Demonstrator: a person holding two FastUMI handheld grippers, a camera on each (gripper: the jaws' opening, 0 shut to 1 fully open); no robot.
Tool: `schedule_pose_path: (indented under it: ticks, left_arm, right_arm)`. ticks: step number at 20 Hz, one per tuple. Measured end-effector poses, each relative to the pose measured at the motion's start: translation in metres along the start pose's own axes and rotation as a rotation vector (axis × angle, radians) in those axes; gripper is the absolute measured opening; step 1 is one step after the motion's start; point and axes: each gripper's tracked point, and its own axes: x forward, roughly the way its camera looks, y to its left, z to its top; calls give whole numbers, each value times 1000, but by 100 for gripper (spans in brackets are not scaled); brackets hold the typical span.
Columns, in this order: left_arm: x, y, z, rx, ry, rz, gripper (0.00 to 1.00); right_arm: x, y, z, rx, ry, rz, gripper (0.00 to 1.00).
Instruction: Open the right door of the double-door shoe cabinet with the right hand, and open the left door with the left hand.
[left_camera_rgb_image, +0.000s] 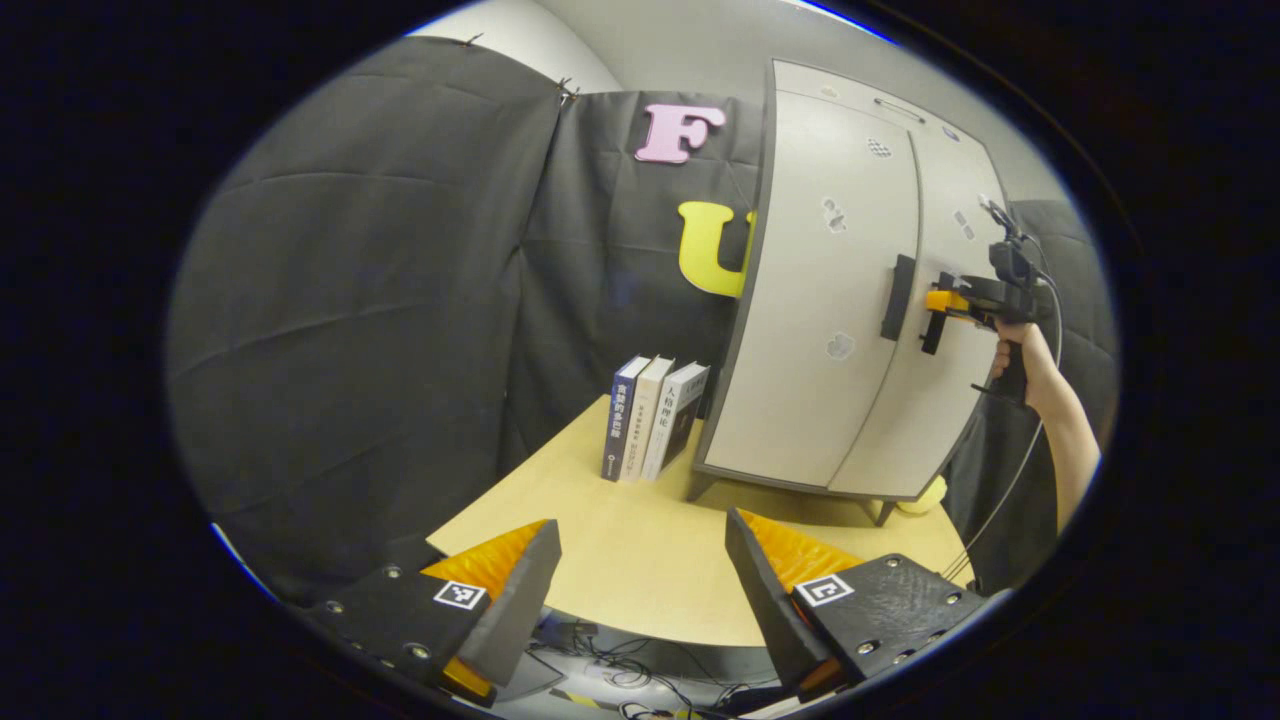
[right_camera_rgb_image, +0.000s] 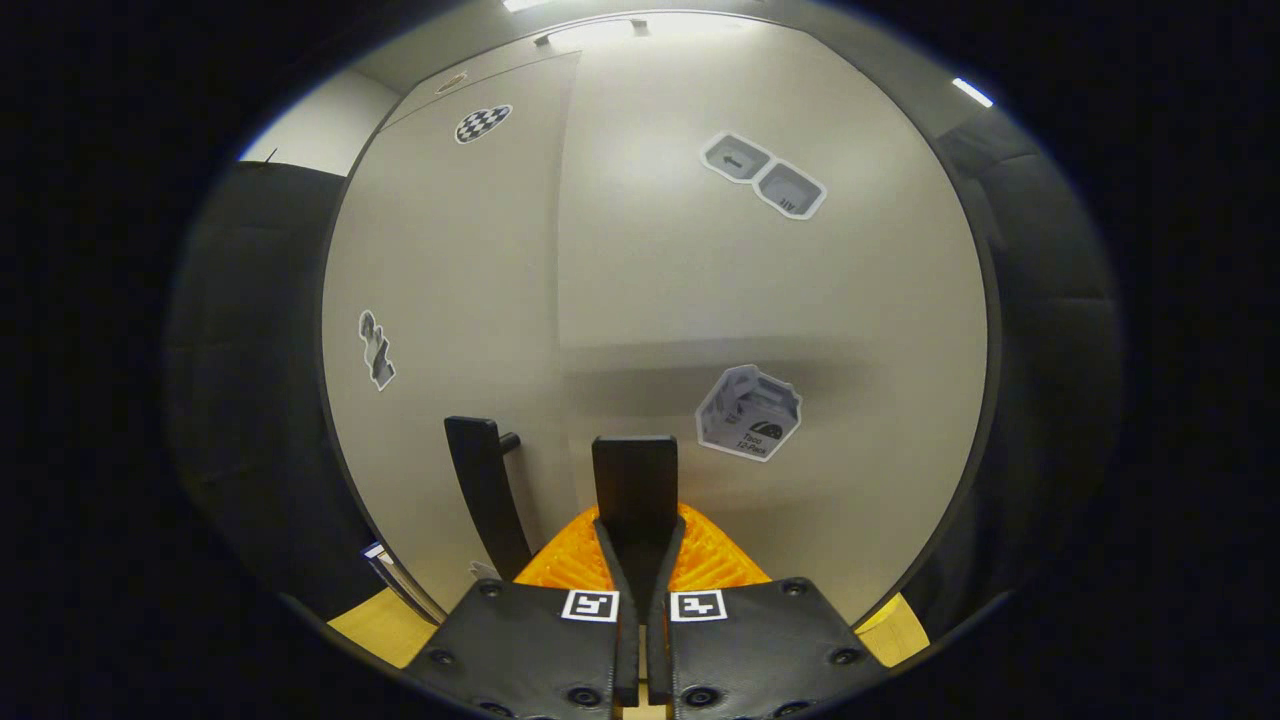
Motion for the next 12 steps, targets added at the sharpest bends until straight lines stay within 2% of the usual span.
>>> schedule_pose_path:
  ticks: [1,8,9,12]
  left_arm:
    - [-1,-1,1,5,-2,-1,96]
    - [-11,-20,7,29,-30,-24,96]
    - [-11,-24,8,38,-32,-31,94]
    - [-12,-32,4,80,-19,-39,96]
  right_arm:
    - [-2,0,0,-1,0,7,5]
    - [-25,-2,-4,-2,-1,64,5]
    - [-29,-2,-4,-5,-2,74,5]
    - [-43,-4,-6,-10,1,100,5]
